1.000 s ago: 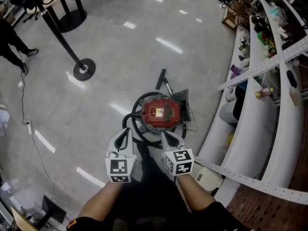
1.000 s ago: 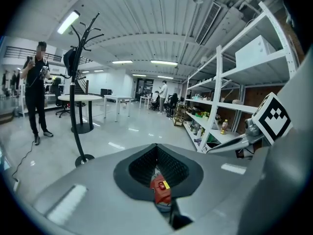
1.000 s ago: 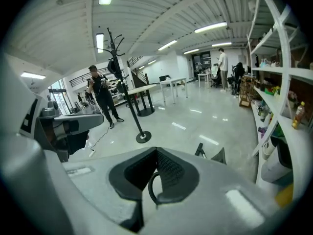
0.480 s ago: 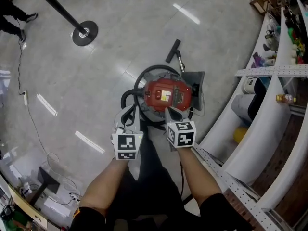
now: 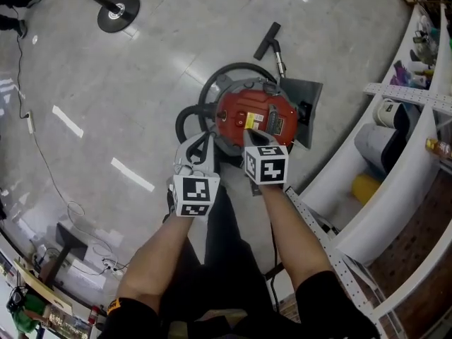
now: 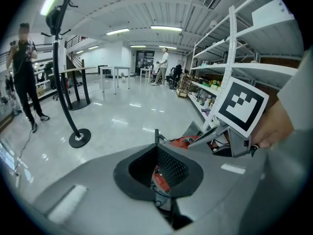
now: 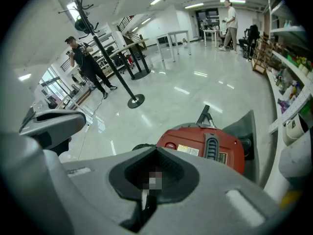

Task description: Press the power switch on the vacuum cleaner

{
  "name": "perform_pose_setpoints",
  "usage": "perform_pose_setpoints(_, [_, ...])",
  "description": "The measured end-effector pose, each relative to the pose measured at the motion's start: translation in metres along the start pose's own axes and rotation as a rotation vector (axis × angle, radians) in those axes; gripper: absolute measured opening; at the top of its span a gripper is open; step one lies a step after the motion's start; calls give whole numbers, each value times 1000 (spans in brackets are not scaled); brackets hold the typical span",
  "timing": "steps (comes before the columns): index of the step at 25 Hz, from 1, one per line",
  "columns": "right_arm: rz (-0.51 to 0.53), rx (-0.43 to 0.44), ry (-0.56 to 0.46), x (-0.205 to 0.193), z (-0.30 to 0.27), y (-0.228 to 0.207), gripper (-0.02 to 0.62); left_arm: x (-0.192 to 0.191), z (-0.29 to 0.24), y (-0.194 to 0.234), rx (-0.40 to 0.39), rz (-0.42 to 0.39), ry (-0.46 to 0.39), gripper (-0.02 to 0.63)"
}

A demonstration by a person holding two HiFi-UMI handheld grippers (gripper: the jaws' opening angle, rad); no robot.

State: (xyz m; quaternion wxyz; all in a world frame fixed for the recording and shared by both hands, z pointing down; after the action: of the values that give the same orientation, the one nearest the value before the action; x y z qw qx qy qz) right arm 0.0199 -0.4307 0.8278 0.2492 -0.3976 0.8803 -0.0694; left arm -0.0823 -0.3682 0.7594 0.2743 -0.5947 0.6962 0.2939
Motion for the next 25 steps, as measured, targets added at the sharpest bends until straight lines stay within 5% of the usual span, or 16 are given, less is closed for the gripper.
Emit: perform_pose_setpoints(25, [-14,-24,189,-32,-83,-24,-8,-45,-57,17,-19,-8,104,15])
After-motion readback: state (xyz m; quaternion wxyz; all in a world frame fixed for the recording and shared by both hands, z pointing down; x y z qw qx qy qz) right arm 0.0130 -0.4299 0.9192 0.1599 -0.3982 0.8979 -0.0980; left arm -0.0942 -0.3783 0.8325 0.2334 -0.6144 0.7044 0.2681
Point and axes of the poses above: the fingertips, and each gripper's own axes: z backward along the fingers, y to its left, x out of its top, the point moved 2 cm from there along z, backward along the fingers, and after that the axes turned 4 degrees about x, right-handed, at the moved point
